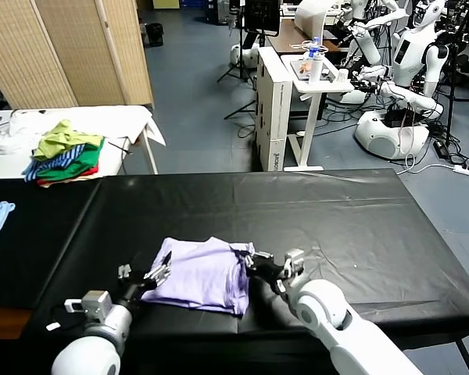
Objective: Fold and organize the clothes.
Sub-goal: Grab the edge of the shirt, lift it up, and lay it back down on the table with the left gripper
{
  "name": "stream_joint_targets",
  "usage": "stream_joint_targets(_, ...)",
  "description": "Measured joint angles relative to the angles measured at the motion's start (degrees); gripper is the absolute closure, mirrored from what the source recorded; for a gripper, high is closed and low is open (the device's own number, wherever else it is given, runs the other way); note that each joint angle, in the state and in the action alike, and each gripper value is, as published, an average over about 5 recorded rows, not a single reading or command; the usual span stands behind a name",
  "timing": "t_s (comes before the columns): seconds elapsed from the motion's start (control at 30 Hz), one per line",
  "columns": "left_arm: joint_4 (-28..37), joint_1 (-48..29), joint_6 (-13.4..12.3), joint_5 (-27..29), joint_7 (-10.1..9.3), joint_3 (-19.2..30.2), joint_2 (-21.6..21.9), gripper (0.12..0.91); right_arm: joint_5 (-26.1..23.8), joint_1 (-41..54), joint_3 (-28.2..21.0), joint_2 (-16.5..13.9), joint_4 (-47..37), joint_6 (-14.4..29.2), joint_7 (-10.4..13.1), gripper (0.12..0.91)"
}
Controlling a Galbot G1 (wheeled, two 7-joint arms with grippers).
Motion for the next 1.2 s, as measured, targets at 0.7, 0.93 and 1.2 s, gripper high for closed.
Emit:
stream_joint_targets(0.7, 10.29, -2.89, -8.56, -5.89, 14.70, -2.55, 0.47, 0.123, 2.72, -12.82, 14.39, -8.75, 15.11, 4.17, -0.68, 0.121)
stream_joint_targets(0.93, 13.78, -3.56, -8.63, -9.64, 15.05, -3.99, 2.22, 0.123, 2.53, -17.53, 18.51, -8.89, 18.07, 4.29, -0.70, 0.118)
stream_joint_targets(1.2, 16.05, -4.32, -7.69, -13.58, 15.13, -4.09, 2.28, 0.123, 2.32, -19.55, 20.22, -8.53, 19.07, 4.38, -0.61, 0.118)
